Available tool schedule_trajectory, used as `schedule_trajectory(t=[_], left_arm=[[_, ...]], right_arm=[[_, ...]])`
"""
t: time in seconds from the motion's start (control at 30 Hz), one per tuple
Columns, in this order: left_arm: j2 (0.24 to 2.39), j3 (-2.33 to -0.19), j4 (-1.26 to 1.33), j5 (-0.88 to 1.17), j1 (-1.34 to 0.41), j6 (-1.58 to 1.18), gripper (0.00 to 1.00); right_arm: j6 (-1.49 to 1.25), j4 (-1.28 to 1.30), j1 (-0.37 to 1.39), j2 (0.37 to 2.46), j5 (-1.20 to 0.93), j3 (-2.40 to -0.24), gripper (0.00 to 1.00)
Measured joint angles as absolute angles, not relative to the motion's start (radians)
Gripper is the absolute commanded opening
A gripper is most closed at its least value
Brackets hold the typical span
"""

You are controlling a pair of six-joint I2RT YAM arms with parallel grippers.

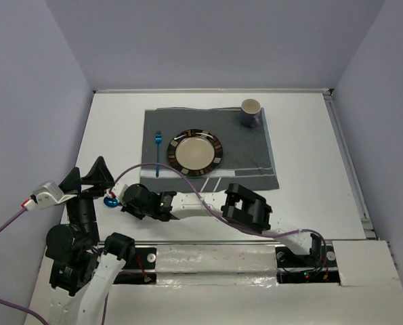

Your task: Set the dinner table for one person

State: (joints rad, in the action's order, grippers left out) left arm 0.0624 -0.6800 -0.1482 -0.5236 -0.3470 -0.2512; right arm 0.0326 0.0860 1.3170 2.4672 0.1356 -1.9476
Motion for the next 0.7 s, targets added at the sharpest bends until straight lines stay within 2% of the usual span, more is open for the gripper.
schedule_trajectory(t=[0.27,0.5,0.7], left_arm=[[0.060,-0.680,-0.148,-0.522,-0.353,-0.252,0.99],[0.047,-0.678,-0.147,-0.508,-0.365,-0.252,0.99],[0.037,-0.676,-0.146,-0.504,-0.381,-0.251,0.99]], right_arm=[[-0.147,-0.017,1.264,2.202,0.205,-1.628,0.00],[-0.282,-0.190,1.033,1.888,0.262,-1.360,0.00],[-0.355,-0.224,0.819,1.808,0.351,-1.192,0.00]])
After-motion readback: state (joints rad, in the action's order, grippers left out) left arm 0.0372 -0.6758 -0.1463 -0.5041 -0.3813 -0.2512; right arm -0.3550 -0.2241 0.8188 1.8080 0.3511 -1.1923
